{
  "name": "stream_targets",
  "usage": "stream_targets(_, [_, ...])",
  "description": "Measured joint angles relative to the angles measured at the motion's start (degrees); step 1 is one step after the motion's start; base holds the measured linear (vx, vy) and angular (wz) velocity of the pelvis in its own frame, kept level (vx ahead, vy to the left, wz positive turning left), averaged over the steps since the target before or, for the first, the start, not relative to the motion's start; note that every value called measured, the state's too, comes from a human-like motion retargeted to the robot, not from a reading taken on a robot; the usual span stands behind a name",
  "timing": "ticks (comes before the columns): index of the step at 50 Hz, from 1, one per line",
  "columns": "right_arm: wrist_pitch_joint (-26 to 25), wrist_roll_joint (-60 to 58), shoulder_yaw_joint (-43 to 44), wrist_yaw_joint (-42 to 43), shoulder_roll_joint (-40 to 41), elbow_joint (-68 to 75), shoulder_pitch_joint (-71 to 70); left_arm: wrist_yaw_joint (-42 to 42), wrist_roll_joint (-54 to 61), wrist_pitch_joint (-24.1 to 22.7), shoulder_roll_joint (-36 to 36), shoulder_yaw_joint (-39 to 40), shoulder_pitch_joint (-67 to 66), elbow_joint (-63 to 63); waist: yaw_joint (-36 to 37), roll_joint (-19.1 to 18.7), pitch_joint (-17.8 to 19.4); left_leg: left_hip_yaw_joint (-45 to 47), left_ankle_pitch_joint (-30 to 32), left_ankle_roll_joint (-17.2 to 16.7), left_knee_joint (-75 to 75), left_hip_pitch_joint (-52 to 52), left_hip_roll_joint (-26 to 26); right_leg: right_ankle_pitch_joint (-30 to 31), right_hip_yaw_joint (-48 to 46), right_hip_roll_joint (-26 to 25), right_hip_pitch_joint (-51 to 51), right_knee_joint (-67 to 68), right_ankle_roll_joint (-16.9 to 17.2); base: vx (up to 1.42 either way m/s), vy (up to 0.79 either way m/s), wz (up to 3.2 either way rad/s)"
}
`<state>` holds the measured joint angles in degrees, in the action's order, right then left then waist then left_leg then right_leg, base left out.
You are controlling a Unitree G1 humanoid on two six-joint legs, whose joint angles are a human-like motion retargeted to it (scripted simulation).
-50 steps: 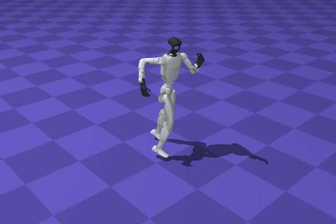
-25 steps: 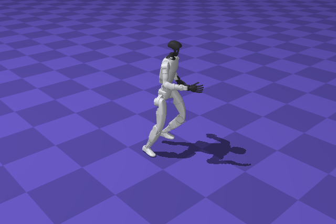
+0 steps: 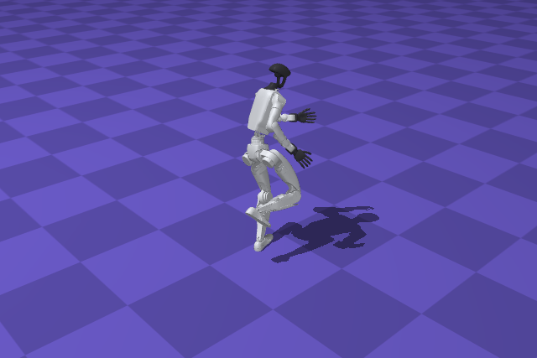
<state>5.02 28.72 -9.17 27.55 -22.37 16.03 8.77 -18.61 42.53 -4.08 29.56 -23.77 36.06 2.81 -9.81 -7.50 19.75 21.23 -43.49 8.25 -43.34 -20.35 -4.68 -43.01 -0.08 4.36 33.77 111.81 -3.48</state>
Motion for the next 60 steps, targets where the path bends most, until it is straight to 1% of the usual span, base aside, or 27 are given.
stream_targets(2, [-1.0, -2.4, 6.2, -4.8, -3.2, 2.9, 9.3, 1.5, -1.0, -5.7, 4.7, -0.5, 7.2, -15.9, -3.4, -2.6, -1.4, -6.8, 7.4, -3.4, 9.1, 4.7, 2.0, 1.3, -1.0, -2.3, 2.7, -5.3, -0.8, 0.54, 0.12, 3.42])
stream_targets(5, [-3.3, -10.5, 11.4, -15.1, -8.7, 10.2, 22.5, 0.1, -9.5, -12.4, 10.0, 6.5, 14.7, -29.4, -10.2, -7.9, -4.0, -19.5, 26.6, -9.0, 28.4, 14.6, 2.5, 7.0, -4.2, -6.3, 2.0, -22.7, -0.5, 0.63, 0.11, 3.89])
stream_targets(8, [-7.3, -15.7, 11.0, -27.1, -12.0, 16.4, 33.9, -4.9, -10.9, -16.0, 9.7, 12.5, 15.8, -32.6, -16.1, -12.8, -8.2, -27.3, 47.2, -16.6, 38.9, 19.2, -0.9, 20.3, -7.7, -7.7, -2.4, -47.3, -1.0, 0.70, 0.02, 3.95])
stream_targets(10, [-10.3, -16.1, 10.6, -35.8, -11.8, 17.8, 39.0, -6.1, -6.1, -18.0, 9.3, 14.7, 15.9, -32.3, -18.1, -12.8, -11.3, -23.6, 54.0, -19.7, 41.9, 20.5, -1.5, 30.6, -8.4, -5.7, -6.0, -64.0, 0.3, 0.68, -0.08, 3.70])
stream_targets(12, [-12.6, -14.4, 12.2, -44.8, -8.9, 17.6, 41.9, -3.9, -3.7, -18.4, 11.2, 17.4, 14.7, -29.0, -18.8, -9.0, -13.7, -14.5, 50.8, -16.6, 39.3, 21.8, 0.2, 36.4, -4.3, -2.5, -10.7, -80.0, 3.9, 0.65, -0.18, 3.76])
stream_targets(15, [-16.1, -12.4, 16.1, -57.4, -4.1, 15.9, 42.7, 1.4, -9.8, -14.9, 14.6, 21.2, 8.5, -21.7, -18.5, 0.4, -14.9, -5.6, 36.4, -5.1, 18.9, 19.8, 3.8, 39.1, 3.2, 5.4, -18.8, -97.4, 9.0, 0.60, -0.27, 3.46])
stream_targets(17, [-17.6, -12.3, 16.2, -58.4, -3.4, 13.4, 40.9, 3.2, -2.8, -14.7, 11.2, 20.6, -0.5, -20.8, -16.9, 4.4, -14.7, -7.1, 27.3, 1.0, -4.7, 11.9, 5.0, 43.6, 0.0, 10.7, -21.8, -101.8, 10.6, 0.49, -0.30, 2.58])
stream_targets(19, [-17.1, -14.9, 13.4, -56.1, -5.5, 10.9, 37.8, 5.4, -1.1, -12.9, 7.8, 19.6, -10.5, -16.7, -14.0, 6.4, -13.6, -10.1, 20.3, 3.0, -25.9, 3.9, 6.3, 43.9, -4.3, 13.6, -24.2, -101.6, 10.8, 0.42, -0.32, 1.82])
stream_targets(20, [-16.6, -16.8, 10.8, -53.3, -7.2, 10.0, 35.5, 5.5, 2.4, -12.4, 5.1, 18.7, -15.2, -14.5, -12.3, 6.9, -12.8, -11.2, 17.1, 3.4, -35.9, -0.1, 6.5, 40.8, -5.4, 14.3, -25.3, -100.2, 10.7, 0.37, -0.35, 1.46])
stream_targets(23, [-16.3, -23.6, -4.1, -41.8, -14.6, 13.4, 21.7, 1.5, 5.8, -9.6, -2.7, 16.7, -25.1, 2.2, -5.3, 6.7, -10.9, -12.4, 7.5, 5.0, -61.9, -13.5, 4.9, 17.5, -5.4, 12.8, -24.3, -89.1, 10.7, 0.30, -0.34, 1.06])
stream_targets(25, [-16.6, -27.8, -15.3, -38.8, -18.3, 19.9, 5.7, 0.3, 9.2, -7.3, -7.4, 18.2, -32.0, 18.9, -1.6, 6.1, -10.3, -13.2, 3.1, 5.3, -74.1, -24.7, 6.9, 6.4, -6.3, 11.8, -19.7, -78.3, 10.2, 0.26, -0.21, 0.48])
stream_targets(28, [-14.5, -31.4, -17.2, -33.8, -18.9, 22.6, -18.9, 6.8, 2.4, 4.1, -10.6, 17.6, -44.0, 47.8, 2.3, 6.7, -9.2, -10.3, 1.8, 5.5, -79.3, -37.2, 9.5, 3.9, -6.5, 11.5, -17.2, -69.2, 8.8, 0.42, -0.08, 0.01])
stream_targets(30, [-9.2, -31.9, -12.9, -28.5, -19.6, 14.0, -29.7, 19.5, -22.2, 12.0, -8.9, 12.9, -53.8, 59.9, 6.6, 8.8, -9.7, -7.3, 2.6, 5.1, -77.6, -41.8, 7.1, 7.2, -5.4, 10.8, -19.6, -71.9, 8.6, 0.66, -0.04, -0.60])
stream_targets(32, [-5.2, -30.7, -9.9, -28.3, -23.8, -3.1, -32.3, 29.4, -45.8, 10.3, -3.7, 12.0, -67.4, 60.1, 15.4, 12.9, -12.3, -3.7, 4.3, 4.3, -71.8, -43.0, 2.5, 15.6, -3.1, 10.8, -23.9, -80.8, 8.1, 0.83, 0.05, -1.24])
stream_targets(33, [-3.7, -30.3, -9.3, -28.2, -26.4, -11.8, -32.5, 29.5, -51.5, 8.2, -1.1, 14.1, -74.3, 59.1, 20.2, 15.6, -13.9, -1.5, 5.4, 4.3, -67.5, -42.8, 0.2, 22.0, -1.8, 11.5, -26.0, -86.5, 8.1, 0.90, 0.16, -1.28])
stream_targets(35, [-1.8, -29.6, -8.4, -27.5, -30.9, -27.2, -32.8, 23.9, -50.9, 4.8, 1.2, 22.1, -85.9, 59.8, 28.6, 21.5, -16.7, 4.0, 8.4, 4.6, -56.8, -40.6, -3.8, 38.9, 0.2, 14.1, -29.7, -98.1, 9.4, 0.93, 0.26, -0.96])
stream_targets(37, [-0.7, -27.0, -7.1, -27.4, -32.7, -38.5, -34.3, 20.4, -37.4, 2.5, 0.2, 33.1, -93.6, 62.9, 33.5, 26.4, -17.8, 8.3, 13.4, 4.2, -43.5, -36.5, -5.1, 52.4, -0.5, 16.8, -32.2, -105.4, 12.8, 0.92, 0.34, -0.34])
stream_targets(39, [0.7, -23.3, -5.3, -27.0, -32.1, -46.8, -36.9, 21.1, -23.4, 2.1, -1.5, 41.9, -98.4, 65.8, 36.3, 28.8, -17.2, 8.7, 20.0, 1.8, -28.4, -31.6, -3.6, 55.7, -3.5, 17.9, -34.3, -106.5, 13.9, 0.91, 0.37, -0.07])
stream_targets(41, [2.1, -20.5, -3.7, -25.0, -29.8, -52.6, -38.2, 20.1, -16.9, 2.9, -3.2, 46.1, -99.9, 68.9, 38.0, 28.2, -15.1, 5.4, 26.7, -1.5, -11.9, -25.1, -0.9, 53.3, -5.6, 16.7, -37.0, -102.9, 12.2, 0.90, 0.40, 0.15])
stream_targets(43, [3.0, -18.9, -2.6, -22.7, -26.5, -56.2, -35.7, 16.2, -19.2, 4.2, -4.6, 46.7, -98.7, 71.1, 39.2, 25.0, -12.2, 1.3, 31.3, -4.3, 5.5, -15.6, 0.7, 49.8, -4.5, 13.5, -40.3, -96.1, 11.1, 0.91, 0.42, 0.43])
stream_targets(46, [3.2, -17.3, -1.7, -21.6, -21.8, -56.6, -25.8, 14.6, -28.3, 9.0, -6.4, 47.4, -93.7, 70.7, 40.3, 17.2, -9.0, 1.5, 39.2, -7.0, 26.7, 0.1, -3.1, 44.5, -2.4, 7.3, -42.0, -79.0, 9.8, 0.92, 0.41, 0.57])
stream_targets(48, [1.8, -17.7, -2.4, -21.4, -19.4, -53.8, -18.9, 15.5, -29.9, 12.4, -7.6, 48.0, -88.6, 69.6, 39.8, 12.9, -8.3, 3.7, 42.0, -8.6, 33.2, 7.0, -6.4, 40.8, -5.0, 6.8, -39.4, -62.8, 7.4, 0.87, 0.40, 0.84])
stream_targets(51, [-0.6, -20.6, -3.2, -20.7, -16.4, -44.9, -9.0, 11.2, -23.9, 13.6, -8.6, 45.3, -76.7, 68.0, 35.2, 12.0, -7.4, -0.2, 24.9, -7.8, 31.7, 9.9, -3.8, 31.8, -5.7, 10.7, -31.4, -37.0, 6.8, 0.77, 0.34, 1.74])
stream_targets(53, [-0.8, -25.8, -3.7, -16.7, -13.1, -33.7, -3.1, 4.5, -22.0, 11.2, -8.6, 39.7, -64.1, 69.0, 29.2, 14.0, -5.7, -6.5, 11.9, -2.7, 24.5, 7.4, 0.9, 23.4, -4.2, 11.5, -26.0, -22.3, 8.9, 0.68, 0.14, 3.17])
stream_targets(55, [-2.2, -30.6, -6.4, -12.7, -8.6, -16.5, 1.3, -2.2, -25.2, 9.1, -8.7, 31.4, -47.8, 71.6, 21.7, 15.2, -3.3, -12.4, 3.6, 3.2, 9.9, 1.9, 4.3, 16.0, -5.5, 12.3, -21.3, -10.3, 9.3, 0.65, -0.02, 3.56])
stream_targets(57, [-7.5, -24.7, -11.0, -18.4, -5.2, 2.0, 3.1, -4.5, -24.5, 9.9, -9.3, 22.1, -30.9, 69.2, 15.7, 14.1, -2.0, -16.1, 1.3, 5.4, 4.7, 0.9, 5.1, 11.0, -7.3, 12.5, -14.8, -2.5, 6.8, 0.66, -0.08, 2.57])
stream_targets(60, [-16.2, -20.3, -11.9, -37.4, -7.7, 16.0, 9.9, -2.2, -12.5, 7.1, -9.2, 16.8, -14.1, 48.4, 7.1, 10.3, -3.9, -20.8, 3.8, 3.4, 11.7, 5.8, 3.3, 8.4, -9.0, 10.6, -2.8, 0.0, 4.6, 0.79, -0.12, 1.38])
